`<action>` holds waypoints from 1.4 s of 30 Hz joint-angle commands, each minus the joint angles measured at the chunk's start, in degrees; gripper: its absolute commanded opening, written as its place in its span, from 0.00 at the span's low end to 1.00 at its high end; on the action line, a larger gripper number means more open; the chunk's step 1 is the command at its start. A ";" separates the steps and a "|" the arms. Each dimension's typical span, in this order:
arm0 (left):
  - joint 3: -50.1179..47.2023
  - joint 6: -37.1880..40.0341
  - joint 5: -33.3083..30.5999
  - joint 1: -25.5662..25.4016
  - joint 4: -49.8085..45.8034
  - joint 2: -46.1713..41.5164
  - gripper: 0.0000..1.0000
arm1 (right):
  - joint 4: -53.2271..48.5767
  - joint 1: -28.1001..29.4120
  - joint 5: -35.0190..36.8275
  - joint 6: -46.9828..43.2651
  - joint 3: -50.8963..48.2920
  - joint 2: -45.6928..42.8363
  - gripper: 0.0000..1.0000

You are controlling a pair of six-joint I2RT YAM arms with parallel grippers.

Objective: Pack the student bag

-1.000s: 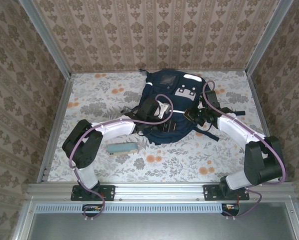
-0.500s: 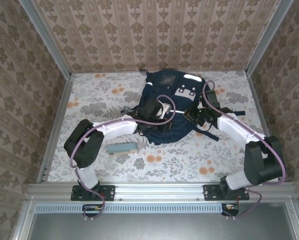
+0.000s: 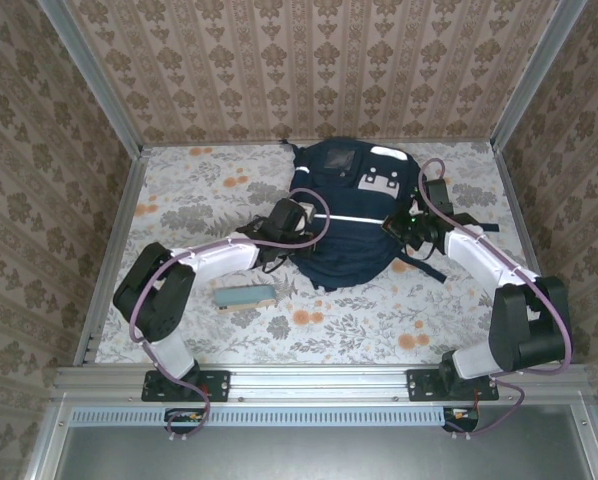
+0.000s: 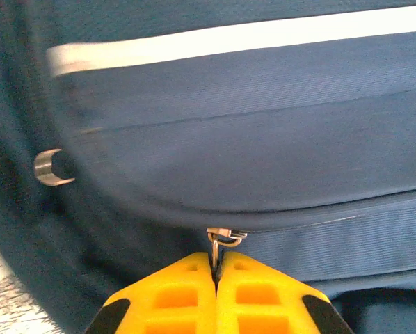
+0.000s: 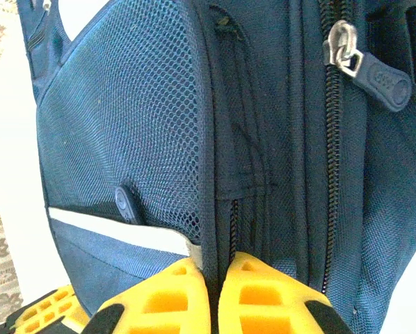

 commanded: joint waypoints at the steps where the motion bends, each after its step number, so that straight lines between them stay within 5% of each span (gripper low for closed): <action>1: -3.21 -1.13 4.49 0.94 7.20 -1.39 0.00 | -1.70 -1.33 1.53 -2.06 2.42 0.72 0.06; 7: -1.70 1.68 8.22 -2.32 9.71 -1.74 0.00 | 0.15 0.78 -0.67 2.22 -1.59 -4.89 0.58; 12: -1.07 1.54 10.76 -3.56 12.19 -3.20 0.00 | 2.36 4.06 -2.27 9.33 -5.65 -8.31 0.61; 20: -1.78 1.31 12.94 -4.74 12.98 -3.80 0.00 | 6.13 6.92 1.53 17.38 -8.83 -9.89 0.47; 31: -3.70 1.61 4.59 -0.93 6.45 -6.08 0.00 | 2.15 5.37 10.51 12.92 -3.54 -9.01 0.07; 40: 6.02 0.94 2.54 6.65 -7.04 2.62 0.00 | 0.02 4.49 11.66 9.05 0.50 -6.58 0.01; 42: 8.74 0.70 3.45 8.03 -9.02 4.59 0.08 | 0.72 4.46 9.66 8.45 0.72 -5.98 0.04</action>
